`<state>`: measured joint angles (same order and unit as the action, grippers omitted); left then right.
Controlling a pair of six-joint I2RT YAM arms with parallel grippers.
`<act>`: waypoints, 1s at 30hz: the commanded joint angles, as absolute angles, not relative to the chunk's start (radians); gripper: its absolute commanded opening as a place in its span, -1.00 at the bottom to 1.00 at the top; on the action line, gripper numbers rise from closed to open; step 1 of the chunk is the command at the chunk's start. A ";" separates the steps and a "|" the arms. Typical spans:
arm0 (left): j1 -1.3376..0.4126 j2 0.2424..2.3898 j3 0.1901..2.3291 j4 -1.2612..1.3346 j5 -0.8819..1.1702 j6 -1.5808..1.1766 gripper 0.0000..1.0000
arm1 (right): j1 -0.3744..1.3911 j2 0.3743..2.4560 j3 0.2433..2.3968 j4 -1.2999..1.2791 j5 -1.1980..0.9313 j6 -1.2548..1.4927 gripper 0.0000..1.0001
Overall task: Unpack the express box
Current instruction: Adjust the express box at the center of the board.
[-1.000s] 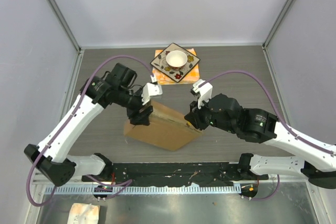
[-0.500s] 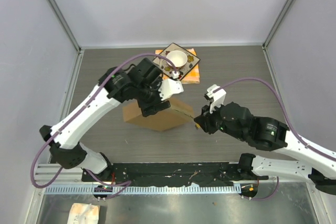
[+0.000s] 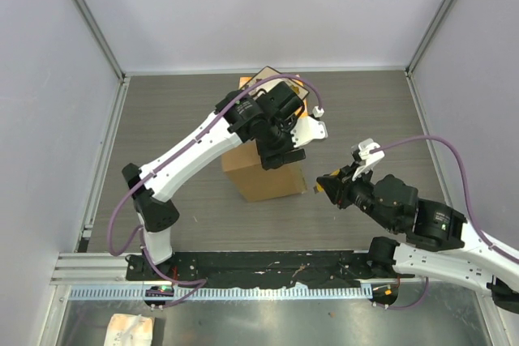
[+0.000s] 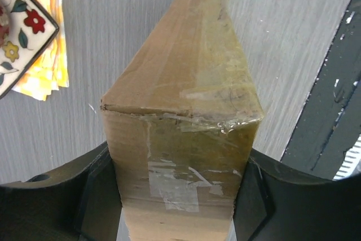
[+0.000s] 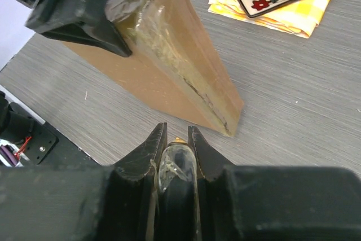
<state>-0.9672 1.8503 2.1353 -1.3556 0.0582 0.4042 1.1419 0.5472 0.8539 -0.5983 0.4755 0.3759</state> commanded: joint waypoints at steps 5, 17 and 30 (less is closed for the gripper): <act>-0.971 1.780 2.010 -1.467 0.216 0.449 0.96 | 1.140 0.485 0.825 -0.543 0.571 0.373 -0.98; -0.968 1.795 1.986 -1.362 0.187 0.417 0.82 | 1.140 0.413 0.804 -0.534 0.583 0.377 -0.99; -0.905 1.859 2.022 -1.386 0.181 0.436 -0.42 | 1.140 0.396 0.787 -0.457 0.588 0.316 -0.99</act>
<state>-0.9447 1.8385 1.9915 -1.3483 0.1638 0.4232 1.1419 0.4240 0.7910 -0.5629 0.5644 0.3641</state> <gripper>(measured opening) 0.668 0.228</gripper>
